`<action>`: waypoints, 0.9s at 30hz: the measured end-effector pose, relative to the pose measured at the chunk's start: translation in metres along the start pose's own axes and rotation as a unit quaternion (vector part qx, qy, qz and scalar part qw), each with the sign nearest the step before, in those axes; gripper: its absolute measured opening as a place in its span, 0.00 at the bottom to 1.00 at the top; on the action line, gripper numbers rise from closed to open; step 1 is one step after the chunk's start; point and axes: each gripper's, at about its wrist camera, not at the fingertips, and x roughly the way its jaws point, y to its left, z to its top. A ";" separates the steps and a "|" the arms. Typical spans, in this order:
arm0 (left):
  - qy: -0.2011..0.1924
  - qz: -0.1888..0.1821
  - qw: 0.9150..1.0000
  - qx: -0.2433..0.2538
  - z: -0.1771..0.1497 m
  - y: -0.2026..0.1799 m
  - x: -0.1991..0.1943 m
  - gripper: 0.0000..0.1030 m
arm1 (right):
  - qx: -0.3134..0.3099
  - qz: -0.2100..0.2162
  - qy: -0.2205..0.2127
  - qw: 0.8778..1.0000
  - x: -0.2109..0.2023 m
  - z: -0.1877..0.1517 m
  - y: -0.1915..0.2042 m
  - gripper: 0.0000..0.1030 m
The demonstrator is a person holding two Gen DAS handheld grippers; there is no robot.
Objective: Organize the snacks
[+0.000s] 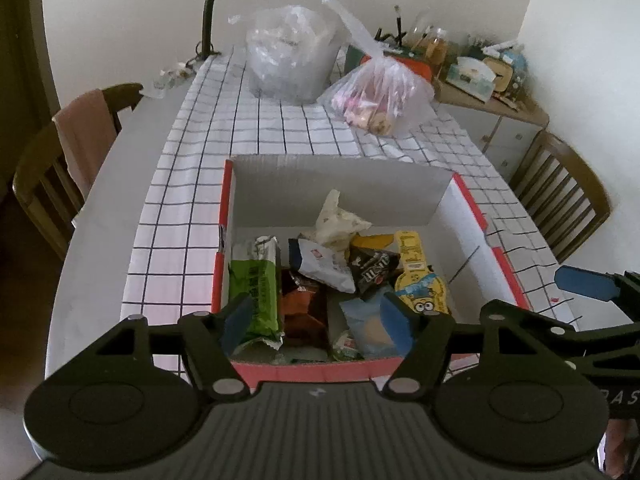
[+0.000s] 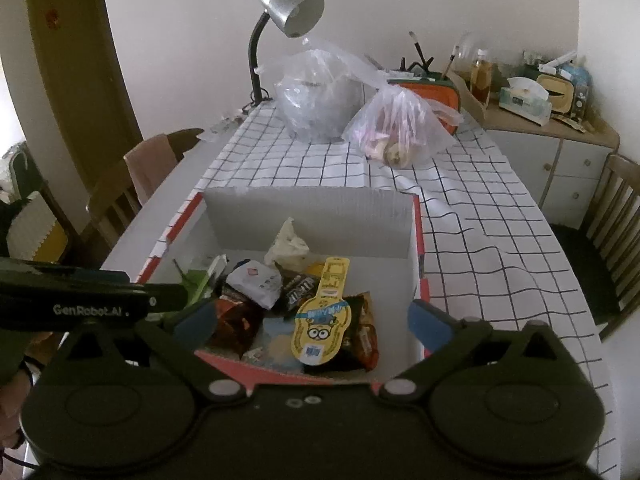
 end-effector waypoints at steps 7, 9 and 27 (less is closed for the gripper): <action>-0.024 -0.006 1.000 -0.005 -0.010 -0.004 -0.025 0.78 | 0.010 0.013 -0.017 1.000 -0.027 -0.007 -0.001 1.00; -0.027 -0.009 1.000 -0.013 -0.012 -0.003 -0.030 0.82 | 0.010 0.013 -0.022 1.000 -0.033 -0.009 0.000 1.00; -0.049 -0.001 0.999 -0.008 -0.038 -0.016 -0.062 0.94 | 0.029 0.031 -0.033 0.999 -0.061 -0.026 -0.005 1.00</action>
